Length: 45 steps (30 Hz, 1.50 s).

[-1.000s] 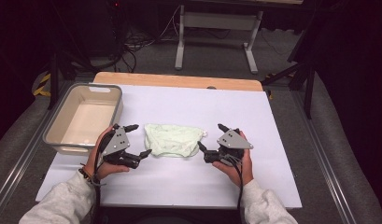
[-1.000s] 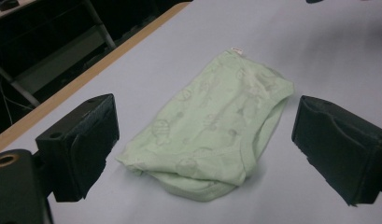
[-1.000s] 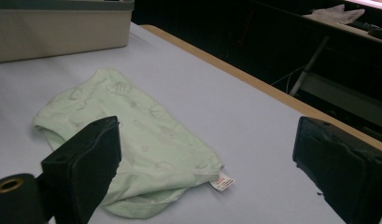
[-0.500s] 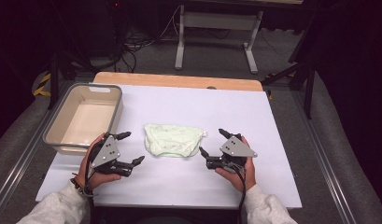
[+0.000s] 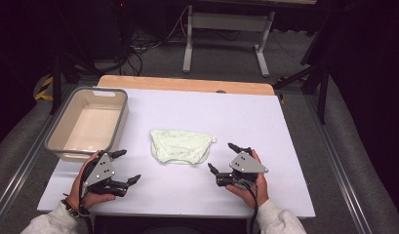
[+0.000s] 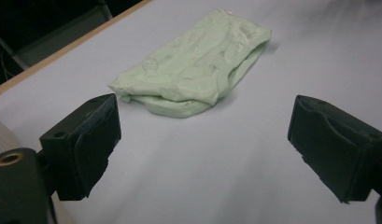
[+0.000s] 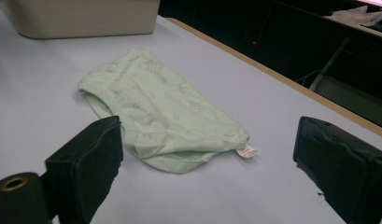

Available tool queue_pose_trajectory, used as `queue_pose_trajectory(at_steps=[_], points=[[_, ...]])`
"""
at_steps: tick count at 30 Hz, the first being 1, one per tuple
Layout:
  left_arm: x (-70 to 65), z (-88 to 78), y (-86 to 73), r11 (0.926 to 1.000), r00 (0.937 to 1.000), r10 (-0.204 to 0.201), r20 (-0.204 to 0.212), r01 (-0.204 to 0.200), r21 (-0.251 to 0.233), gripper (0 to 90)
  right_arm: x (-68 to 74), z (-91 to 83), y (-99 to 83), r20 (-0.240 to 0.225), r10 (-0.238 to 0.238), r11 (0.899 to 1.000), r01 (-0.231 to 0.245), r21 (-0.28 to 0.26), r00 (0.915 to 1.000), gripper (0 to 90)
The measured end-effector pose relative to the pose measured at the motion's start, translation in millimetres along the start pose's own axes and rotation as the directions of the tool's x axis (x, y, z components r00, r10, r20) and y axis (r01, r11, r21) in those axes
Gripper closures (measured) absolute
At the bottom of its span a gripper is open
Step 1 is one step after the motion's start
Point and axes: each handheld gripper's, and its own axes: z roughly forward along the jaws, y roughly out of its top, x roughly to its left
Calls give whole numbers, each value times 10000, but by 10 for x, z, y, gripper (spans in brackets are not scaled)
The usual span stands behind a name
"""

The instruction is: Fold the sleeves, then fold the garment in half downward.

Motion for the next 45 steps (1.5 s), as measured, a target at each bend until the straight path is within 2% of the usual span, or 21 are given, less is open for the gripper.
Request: queue_pose_trajectory(at_steps=[5,11,14,17,21,24,25,27,30,31,33,34,35,36,38,39,41,43,44,45], points=[[-34,-43,-35,9997,9993,-236,279,237,-7,91,0,-27,-35,34,137,9998,-137,145,9999,79],[7,-48,-41,9979,9977,-638,248,641,-107,81,25,-30,-27,-120,263,9996,-262,108,9996,89],[14,-30,-35,9973,9971,-725,237,728,-125,85,44,8,-30,-275,291,9994,-286,214,9992,90],[-15,-14,-9,9971,9972,-750,42,751,-123,113,70,34,-41,-448,408,9985,-391,383,9982,112],[-68,70,50,9981,9979,-618,204,618,-16,116,134,60,-33,-817,405,9979,-361,545,9958,147],[-51,152,91,9973,9968,-737,322,737,5,111,189,114,-26,-1144,417,9967,-334,736,9926,157],[-42,192,111,9963,9957,-856,365,855,52,111,201,133,-19,-1156,428,9965,-342,761,9924,159],[-27,251,147,9958,9942,-917,556,914,79,111,225,178,14,-1465,515,9958,-398,819,9879,178],[16,340,201,9941,9923,-1074,614,1063,205,105,257,263,65,-1790,493,9945,-317,998,9826,196],[48,371,221,9911,9886,-1329,713,1321,157,105,273,303,89,-1853,449,9939,-253,1070,9817,199],[129,460,283,9860,9851,-1656,466,1645,255,105,314,406,153,-1994,432,9924,-190,1217,9790,219],[180,519,322,9837,9836,-1782,267,1774,302,105,331,451,188,-2015,284,9928,-41,1199,9791,240],[202,558,345,9810,9822,-1879,-41,1879,489,130,339,510,244,-2251,260,9938,-9,1109,9740,251],[230,597,365,9776,9799,-1979,-258,1993,672,152,340,537,272,-2254,249,9944,-10,1055,9739,265],[308,683,389,9714,9734,-2291,-69,2291,633,166,342,596,331,-2290,193,9955,25,943,9732,303],[335,736,402,9682,9714,-2362,-224,2373,799,188,347,636,357,-2420,211,9959,10,908,9700,315],[392,844,417,9660,9712,-2353,-371,2379,1009,191,380,721,390,-2326,75,9953,152,957,9725,346],[445,960,407,9635,9717,-2311,-484,2355,1272,230,446,835,422,-2588,45,9940,239,1064,9659,364],[445,960,407,9635,9717,-2311,-484,2355,1272,266,483,876,442,-2590,-57,9933,353,1098,9659,388],[466,999,399,9641,9740,-2215,-474,2260,1396,330,514,921,461,-2754,-65,9928,392,1134,9613,400]])
